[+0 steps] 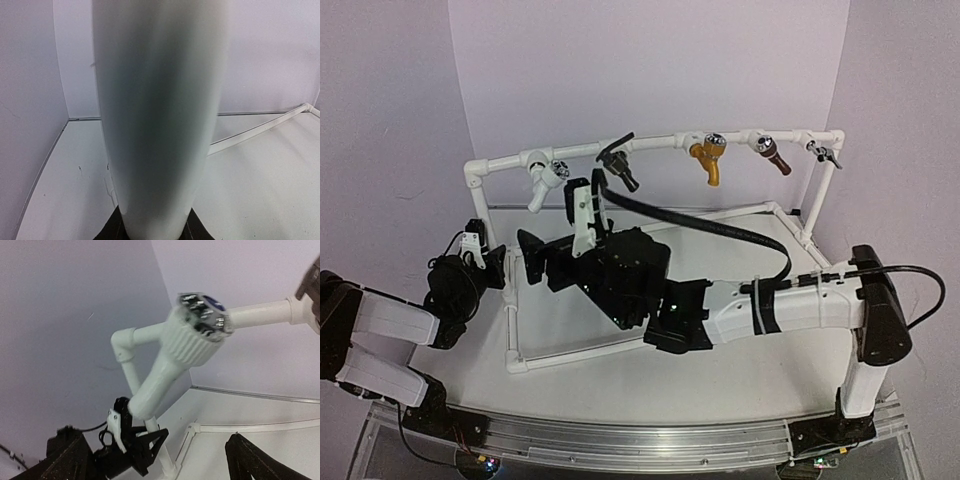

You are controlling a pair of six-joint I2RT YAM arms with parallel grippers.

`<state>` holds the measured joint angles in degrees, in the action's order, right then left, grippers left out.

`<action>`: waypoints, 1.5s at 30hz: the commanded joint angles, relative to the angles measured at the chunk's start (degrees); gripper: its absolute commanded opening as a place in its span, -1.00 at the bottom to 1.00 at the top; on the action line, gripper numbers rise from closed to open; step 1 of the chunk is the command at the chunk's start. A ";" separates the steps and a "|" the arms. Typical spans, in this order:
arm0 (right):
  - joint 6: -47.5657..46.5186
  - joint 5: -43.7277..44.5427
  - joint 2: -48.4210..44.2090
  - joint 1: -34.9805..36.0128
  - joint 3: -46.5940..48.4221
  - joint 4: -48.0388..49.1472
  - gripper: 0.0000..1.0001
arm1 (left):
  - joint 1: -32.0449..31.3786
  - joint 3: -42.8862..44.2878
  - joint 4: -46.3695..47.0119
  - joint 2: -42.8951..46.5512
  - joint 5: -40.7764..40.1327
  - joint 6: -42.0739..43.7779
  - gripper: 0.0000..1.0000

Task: Install the water faucets
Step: Place the adaptor at the water faucet.

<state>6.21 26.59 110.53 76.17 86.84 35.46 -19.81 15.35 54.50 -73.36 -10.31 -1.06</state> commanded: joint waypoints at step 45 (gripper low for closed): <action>-112.35 10.30 20.24 -4.09 34.18 -2.49 0.21 | -1.73 2.44 -0.29 -0.15 7.65 -1.76 -0.99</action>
<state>-108.86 35.03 128.87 72.02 117.83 27.26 -19.81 15.38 54.41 -73.30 -10.31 -1.06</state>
